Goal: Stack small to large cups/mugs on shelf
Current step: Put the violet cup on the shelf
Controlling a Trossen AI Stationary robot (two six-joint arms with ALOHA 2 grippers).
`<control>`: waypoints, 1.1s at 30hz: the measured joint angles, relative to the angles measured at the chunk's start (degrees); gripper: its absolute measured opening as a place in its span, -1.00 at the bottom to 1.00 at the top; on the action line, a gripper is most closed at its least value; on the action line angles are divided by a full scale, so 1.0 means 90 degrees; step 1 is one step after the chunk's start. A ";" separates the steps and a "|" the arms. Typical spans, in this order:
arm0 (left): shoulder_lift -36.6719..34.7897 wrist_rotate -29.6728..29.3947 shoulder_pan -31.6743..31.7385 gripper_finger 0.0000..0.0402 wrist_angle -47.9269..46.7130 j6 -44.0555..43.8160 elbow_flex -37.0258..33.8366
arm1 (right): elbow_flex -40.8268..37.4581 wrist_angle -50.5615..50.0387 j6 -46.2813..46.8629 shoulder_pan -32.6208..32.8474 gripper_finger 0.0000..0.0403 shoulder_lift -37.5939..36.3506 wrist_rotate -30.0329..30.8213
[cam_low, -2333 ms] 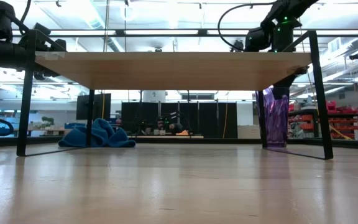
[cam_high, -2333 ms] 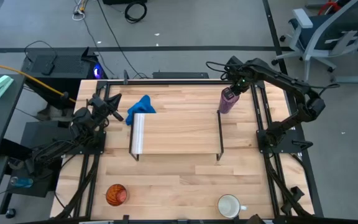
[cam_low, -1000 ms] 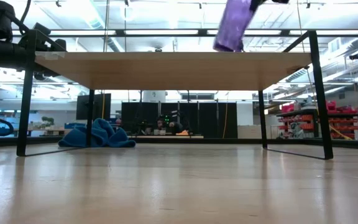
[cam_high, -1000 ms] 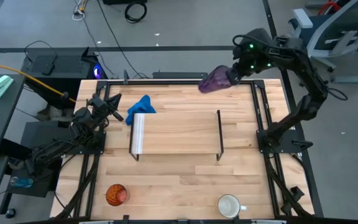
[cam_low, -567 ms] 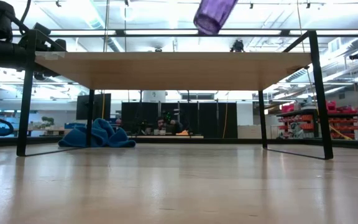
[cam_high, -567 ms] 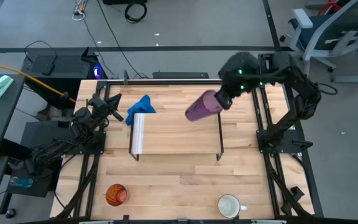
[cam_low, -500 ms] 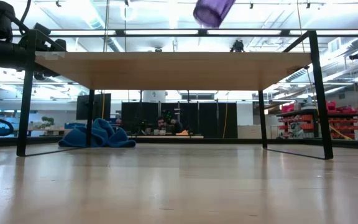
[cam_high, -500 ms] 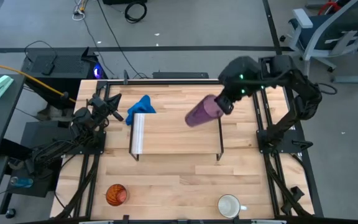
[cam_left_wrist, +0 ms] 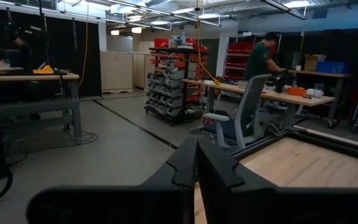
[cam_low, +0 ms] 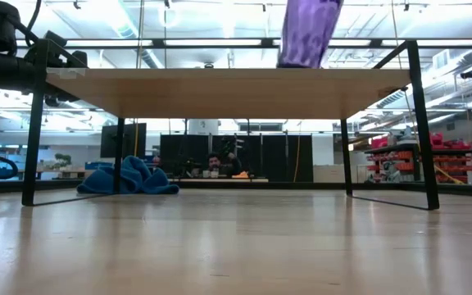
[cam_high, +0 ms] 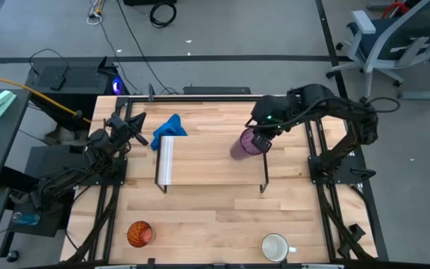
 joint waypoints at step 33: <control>0.0002 0.0000 -0.0001 -0.86 -0.0091 0.0000 0.0002 | -0.0518 0.0026 -0.0146 0.0002 -0.98 -0.0039 -0.0146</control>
